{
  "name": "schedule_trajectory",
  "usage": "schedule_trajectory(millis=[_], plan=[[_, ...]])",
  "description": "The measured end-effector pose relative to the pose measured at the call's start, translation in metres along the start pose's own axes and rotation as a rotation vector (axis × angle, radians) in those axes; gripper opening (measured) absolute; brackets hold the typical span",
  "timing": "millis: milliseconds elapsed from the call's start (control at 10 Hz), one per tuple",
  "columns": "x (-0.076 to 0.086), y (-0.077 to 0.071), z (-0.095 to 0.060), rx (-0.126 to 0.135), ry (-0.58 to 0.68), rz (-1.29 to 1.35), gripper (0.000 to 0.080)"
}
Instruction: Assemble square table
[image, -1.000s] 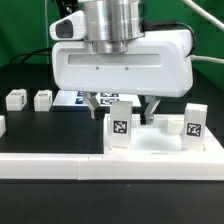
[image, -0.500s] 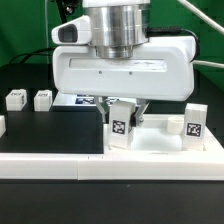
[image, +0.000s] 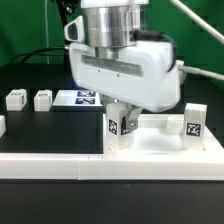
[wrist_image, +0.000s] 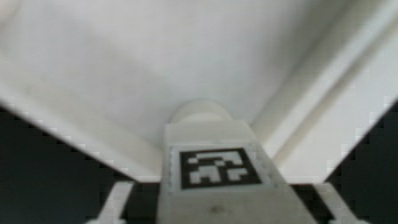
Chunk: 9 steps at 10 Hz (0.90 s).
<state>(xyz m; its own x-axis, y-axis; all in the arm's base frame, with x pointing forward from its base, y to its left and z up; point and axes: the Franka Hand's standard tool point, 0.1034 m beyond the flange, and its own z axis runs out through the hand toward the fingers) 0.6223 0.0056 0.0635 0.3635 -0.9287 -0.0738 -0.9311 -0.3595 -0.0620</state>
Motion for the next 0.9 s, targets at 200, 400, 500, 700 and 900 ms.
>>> schedule_trajectory(millis=[200, 400, 500, 700, 900], plan=[[-0.005, -0.001, 0.002, 0.006, -0.065, 0.401, 0.0287], [0.000, 0.000, 0.002, 0.016, -0.076, 0.503, 0.0287], [0.000, 0.000, 0.002, 0.017, -0.076, 0.482, 0.0310], [0.003, -0.004, -0.001, 0.052, -0.026, 0.204, 0.0484], [0.006, 0.000, -0.003, 0.067, 0.006, -0.116, 0.0612]])
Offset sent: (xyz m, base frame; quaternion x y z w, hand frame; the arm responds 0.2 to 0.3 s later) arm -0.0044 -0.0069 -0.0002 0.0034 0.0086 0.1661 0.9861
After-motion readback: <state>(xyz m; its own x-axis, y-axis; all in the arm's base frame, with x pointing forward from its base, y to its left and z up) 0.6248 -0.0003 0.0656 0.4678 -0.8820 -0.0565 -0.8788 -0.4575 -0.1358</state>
